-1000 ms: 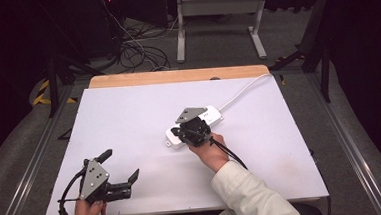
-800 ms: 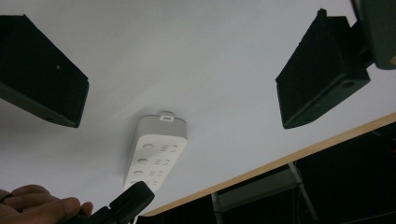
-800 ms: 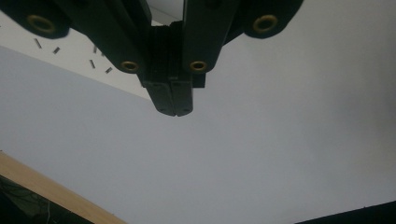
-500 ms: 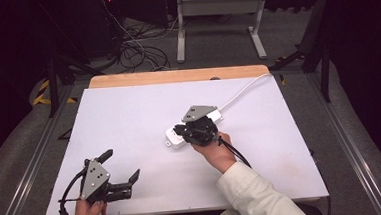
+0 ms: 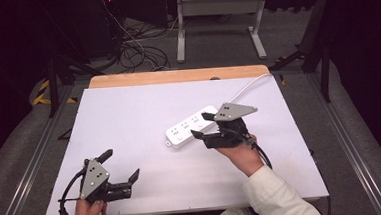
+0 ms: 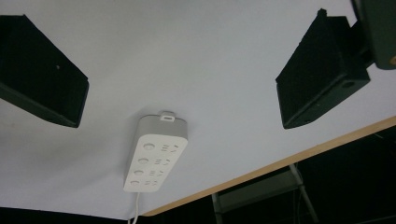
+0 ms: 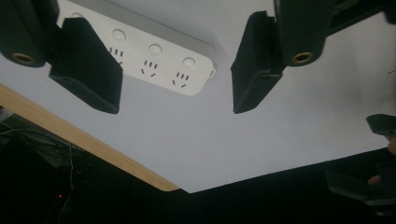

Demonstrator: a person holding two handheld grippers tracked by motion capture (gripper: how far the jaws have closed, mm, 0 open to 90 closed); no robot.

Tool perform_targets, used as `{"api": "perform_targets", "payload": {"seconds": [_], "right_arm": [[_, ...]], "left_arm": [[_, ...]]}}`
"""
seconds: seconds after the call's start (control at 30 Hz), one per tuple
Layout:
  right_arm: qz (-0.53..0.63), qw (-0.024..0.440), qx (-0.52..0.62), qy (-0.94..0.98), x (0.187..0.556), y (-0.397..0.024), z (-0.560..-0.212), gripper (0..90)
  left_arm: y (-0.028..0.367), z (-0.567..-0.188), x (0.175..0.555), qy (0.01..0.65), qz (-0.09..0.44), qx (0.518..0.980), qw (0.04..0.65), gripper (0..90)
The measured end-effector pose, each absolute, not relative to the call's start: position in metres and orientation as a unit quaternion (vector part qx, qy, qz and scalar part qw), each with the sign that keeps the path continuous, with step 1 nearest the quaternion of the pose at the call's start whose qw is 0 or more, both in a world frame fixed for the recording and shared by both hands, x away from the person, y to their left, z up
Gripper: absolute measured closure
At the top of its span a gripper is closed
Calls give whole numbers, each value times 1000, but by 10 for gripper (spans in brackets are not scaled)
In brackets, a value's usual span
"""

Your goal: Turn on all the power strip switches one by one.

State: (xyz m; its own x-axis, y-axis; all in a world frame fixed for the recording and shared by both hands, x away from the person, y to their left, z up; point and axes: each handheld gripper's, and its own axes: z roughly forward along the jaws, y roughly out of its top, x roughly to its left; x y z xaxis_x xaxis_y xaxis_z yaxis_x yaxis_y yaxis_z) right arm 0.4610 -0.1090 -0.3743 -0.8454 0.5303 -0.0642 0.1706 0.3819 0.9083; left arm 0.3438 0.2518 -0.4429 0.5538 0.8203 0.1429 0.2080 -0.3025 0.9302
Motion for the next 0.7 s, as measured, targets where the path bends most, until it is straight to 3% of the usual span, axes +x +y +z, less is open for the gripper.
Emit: {"api": "perform_targets", "payload": {"seconds": [0.27, 0.37, 0.7], "right_arm": [[533, 198, 201, 798, 447, -144, -379, 208], [530, 188, 218, 797, 444, -157, -387, 118], [528, 138, 240, 803, 441, -196, -411, 51]], "left_arm": [[253, -443, 344, 348, 322, 740, 478, 28], [253, -443, 344, 348, 322, 740, 477, 28], [253, -442, 344, 357, 306, 734, 489, 26]]}}
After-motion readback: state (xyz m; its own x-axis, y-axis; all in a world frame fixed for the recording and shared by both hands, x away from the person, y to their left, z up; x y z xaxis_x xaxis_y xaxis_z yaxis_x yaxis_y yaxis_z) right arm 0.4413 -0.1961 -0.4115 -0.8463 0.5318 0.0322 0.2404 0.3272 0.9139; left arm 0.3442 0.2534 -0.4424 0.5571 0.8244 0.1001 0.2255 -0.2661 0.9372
